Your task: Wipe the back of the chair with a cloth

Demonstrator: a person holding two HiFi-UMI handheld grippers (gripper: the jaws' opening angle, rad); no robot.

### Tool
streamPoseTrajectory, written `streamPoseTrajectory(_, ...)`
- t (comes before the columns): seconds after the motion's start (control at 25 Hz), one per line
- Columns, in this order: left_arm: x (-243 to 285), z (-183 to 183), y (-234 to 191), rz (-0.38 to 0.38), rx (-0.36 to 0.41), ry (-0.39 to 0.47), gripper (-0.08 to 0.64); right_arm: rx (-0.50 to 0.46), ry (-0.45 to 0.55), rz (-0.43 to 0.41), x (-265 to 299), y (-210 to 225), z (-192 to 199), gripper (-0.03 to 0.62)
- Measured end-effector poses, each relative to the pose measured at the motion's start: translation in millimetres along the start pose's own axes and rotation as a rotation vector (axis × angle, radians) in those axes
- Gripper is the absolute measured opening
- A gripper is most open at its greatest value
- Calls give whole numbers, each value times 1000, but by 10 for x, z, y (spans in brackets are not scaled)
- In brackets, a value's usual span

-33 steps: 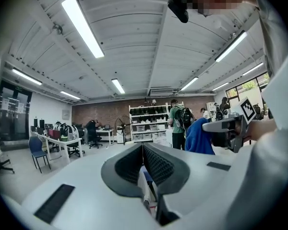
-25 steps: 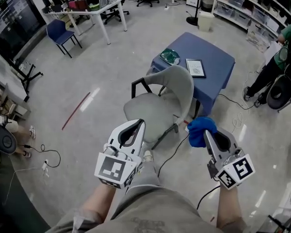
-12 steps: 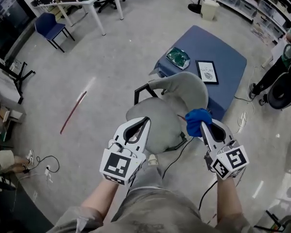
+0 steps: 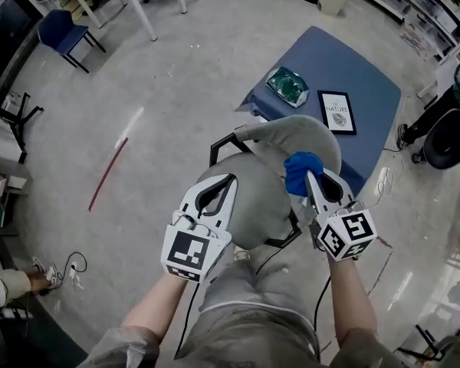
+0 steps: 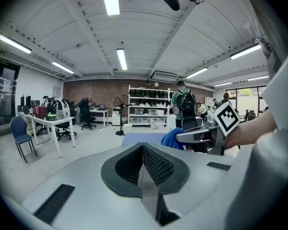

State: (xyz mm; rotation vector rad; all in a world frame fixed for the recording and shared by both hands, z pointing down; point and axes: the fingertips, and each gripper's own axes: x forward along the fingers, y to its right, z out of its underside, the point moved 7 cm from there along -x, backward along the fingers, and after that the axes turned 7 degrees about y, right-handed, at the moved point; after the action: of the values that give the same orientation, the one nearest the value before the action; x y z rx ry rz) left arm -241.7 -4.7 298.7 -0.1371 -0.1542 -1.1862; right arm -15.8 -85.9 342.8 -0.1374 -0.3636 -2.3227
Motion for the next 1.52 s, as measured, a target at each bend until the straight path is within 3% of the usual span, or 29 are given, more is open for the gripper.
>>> streamPoseTrajectory(0.4, 620, 418, -195, -20, -15, -36, 20, 23, -42, 28, 776, 390, 524, 60)
streamPoseTrajectory(1.08, 1276, 1707, -530, -123, -43, -129, 20, 32, -123, 22, 1970, 737, 2021, 60)
streamPoseTrajectory(1.4, 1312, 2090, -636, -179, -74, -164, 19, 89, -183, 39, 2394, 848, 2651, 60)
streamPoseTrajectory(1.52, 1363, 2185, -695, -190, -72, -176, 20, 198, -186, 79, 2525, 989, 2852, 60)
